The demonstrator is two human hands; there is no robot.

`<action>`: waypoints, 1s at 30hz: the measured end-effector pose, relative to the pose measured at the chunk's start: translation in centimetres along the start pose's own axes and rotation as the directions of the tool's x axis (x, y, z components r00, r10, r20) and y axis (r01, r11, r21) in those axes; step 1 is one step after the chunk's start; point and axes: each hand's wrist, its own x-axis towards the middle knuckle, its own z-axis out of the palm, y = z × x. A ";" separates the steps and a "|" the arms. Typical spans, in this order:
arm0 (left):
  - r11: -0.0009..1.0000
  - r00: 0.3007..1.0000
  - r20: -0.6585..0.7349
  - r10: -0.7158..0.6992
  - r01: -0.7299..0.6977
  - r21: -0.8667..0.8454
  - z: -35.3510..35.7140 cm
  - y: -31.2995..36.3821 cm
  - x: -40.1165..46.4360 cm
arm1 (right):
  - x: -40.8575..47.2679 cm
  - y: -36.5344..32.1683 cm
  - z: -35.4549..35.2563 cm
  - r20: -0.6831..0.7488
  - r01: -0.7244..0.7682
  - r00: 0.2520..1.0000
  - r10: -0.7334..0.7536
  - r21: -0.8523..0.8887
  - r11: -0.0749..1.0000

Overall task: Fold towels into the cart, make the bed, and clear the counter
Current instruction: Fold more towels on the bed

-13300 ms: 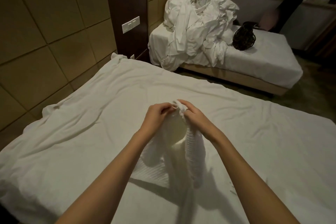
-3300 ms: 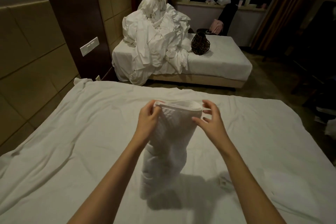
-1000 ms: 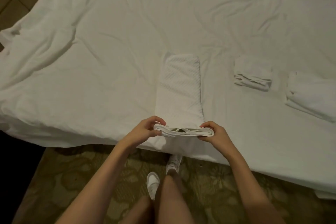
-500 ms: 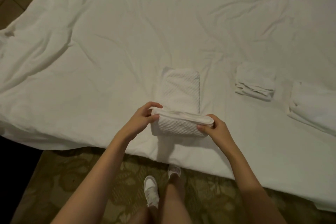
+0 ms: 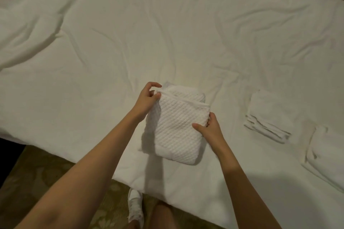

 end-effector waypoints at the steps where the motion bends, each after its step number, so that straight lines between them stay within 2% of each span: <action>1: 1.000 1.000 -0.012 0.014 -0.013 0.007 0.3 0.3 0.9 | 1.0 -0.2 -0.1 -0.031 0.010 0.999 -0.010 -0.007 1.000; 6: 0.999 0.989 -0.136 0.054 -0.054 0.004 1.8 1.0 5.4 | 6.1 -0.8 -0.5 -0.081 0.034 0.996 -0.032 0.025 0.999; 8: 0.999 0.990 -0.133 0.048 -0.047 0.013 2.4 0.1 6.6 | 7.6 -0.3 -0.5 -0.069 0.030 0.997 -0.028 0.014 0.999; 11: 0.992 0.996 -0.091 -0.026 0.037 0.123 3.3 -2.4 7.2 | 9.2 0.7 -0.8 -0.053 -0.006 0.999 0.004 -0.026 1.000; 14: 0.929 0.981 -0.168 -0.097 0.150 0.339 3.5 -4.7 6.1 | 10.0 1.7 -1.0 -0.086 -0.022 0.996 0.011 -0.119 0.993; 15: 0.915 0.972 -0.198 -0.129 0.194 0.355 3.4 -5.2 5.5 | 10.0 1.9 -1.1 -0.108 -0.026 0.994 0.010 -0.145 0.989; 17: 0.919 0.950 -0.210 -0.231 0.284 0.273 2.9 -5.8 4.1 | 9.6 1.9 -1.2 -0.146 -0.059 0.988 0.043 -0.113 0.992; 19: 0.921 0.936 -0.158 -0.315 0.342 0.189 2.4 -6.6 2.7 | 8.9 2.1 -1.3 -0.108 -0.122 0.987 0.119 -0.019 0.992; 22: 0.898 0.916 -0.083 -0.393 0.402 0.181 2.0 -7.3 1.7 | 7.5 3.0 -0.8 0.053 -0.235 0.971 0.233 0.038 0.971; 24: 0.894 0.911 -0.012 -0.412 0.407 0.186 1.6 -7.3 1.8 | 6.8 3.6 -0.3 0.087 -0.291 0.954 0.286 0.050 0.955; 26: 0.907 0.916 0.062 -0.396 0.380 0.184 1.3 -6.7 1.8 | 6.3 3.3 0.0 0.069 -0.303 0.952 0.299 0.067 0.951; 30: 0.940 0.935 0.112 -0.337 0.329 0.085 1.5 -4.6 0.4 | 5.1 1.9 -0.9 0.018 -0.264 0.964 0.264 0.104 0.959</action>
